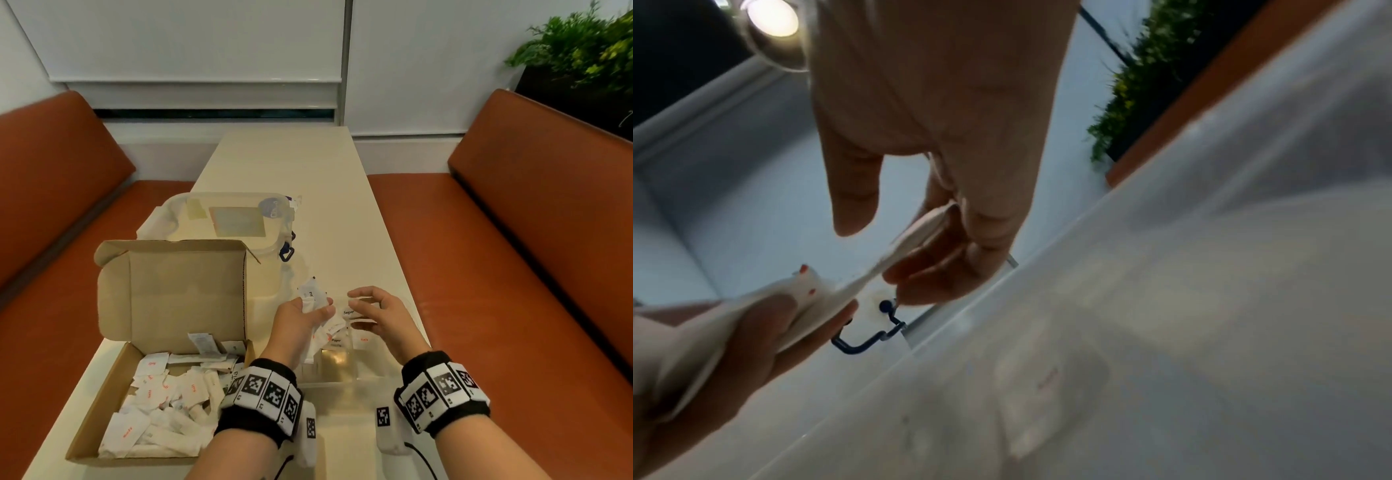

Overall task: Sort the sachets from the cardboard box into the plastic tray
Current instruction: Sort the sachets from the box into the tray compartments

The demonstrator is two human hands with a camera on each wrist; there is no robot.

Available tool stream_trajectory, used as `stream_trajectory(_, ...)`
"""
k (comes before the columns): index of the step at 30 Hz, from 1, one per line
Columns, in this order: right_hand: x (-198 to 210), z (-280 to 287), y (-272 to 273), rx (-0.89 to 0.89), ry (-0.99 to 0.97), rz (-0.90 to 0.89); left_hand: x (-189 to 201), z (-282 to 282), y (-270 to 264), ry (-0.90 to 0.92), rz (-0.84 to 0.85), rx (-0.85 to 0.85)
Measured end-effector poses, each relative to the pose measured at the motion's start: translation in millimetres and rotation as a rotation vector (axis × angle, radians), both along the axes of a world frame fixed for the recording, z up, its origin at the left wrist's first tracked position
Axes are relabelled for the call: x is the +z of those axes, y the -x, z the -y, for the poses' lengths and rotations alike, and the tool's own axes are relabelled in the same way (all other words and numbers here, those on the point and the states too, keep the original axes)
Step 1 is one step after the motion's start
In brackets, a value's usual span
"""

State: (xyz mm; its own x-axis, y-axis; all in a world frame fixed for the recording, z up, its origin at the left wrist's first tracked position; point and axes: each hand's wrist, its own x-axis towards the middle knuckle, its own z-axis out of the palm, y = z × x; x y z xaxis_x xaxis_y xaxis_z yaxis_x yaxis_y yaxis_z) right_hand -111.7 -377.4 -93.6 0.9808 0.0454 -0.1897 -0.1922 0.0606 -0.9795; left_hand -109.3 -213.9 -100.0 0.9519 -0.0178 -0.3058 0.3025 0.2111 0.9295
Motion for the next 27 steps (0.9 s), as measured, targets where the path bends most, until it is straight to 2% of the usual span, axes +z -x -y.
stream_trajectory(2, 2.0, 1.0, -3.5, 0.048, 0.230, 0.047, -1.2, -0.7, 0.6, -0.019, 0.008, -0.013)
stream_trajectory(4, 3.2, 1.0, -5.5, 0.087, 0.325, 0.038, -2.9, -1.5, 1.5, -0.039, 0.016, 0.004)
stream_trajectory(10, 2.2, -10.7, -2.6, 0.064, 0.383, -0.060, -6.0, -16.5, -6.0, -0.112, 0.055, 0.200)
stream_trajectory(13, 1.4, -30.3, 1.9, 0.060, 0.413, -0.075, -3.6, -24.1, -11.6, -0.080, 0.078, 0.263)
stream_trajectory(16, -0.6, -54.6, 6.3, 0.054, 0.441, -0.063, -0.7, -26.3, -14.4, -0.057, 0.072, 0.276)
stream_trajectory(20, -9.9, -79.2, 7.3, 0.078, 0.690, 0.031, 3.2, -29.0, -13.9, -0.009, 0.059, 0.267)
stream_trajectory(27, -18.7, -98.1, 7.8, 0.130, 0.674, -0.032, 3.8, -32.6, -12.9, -0.014, 0.064, 0.258)
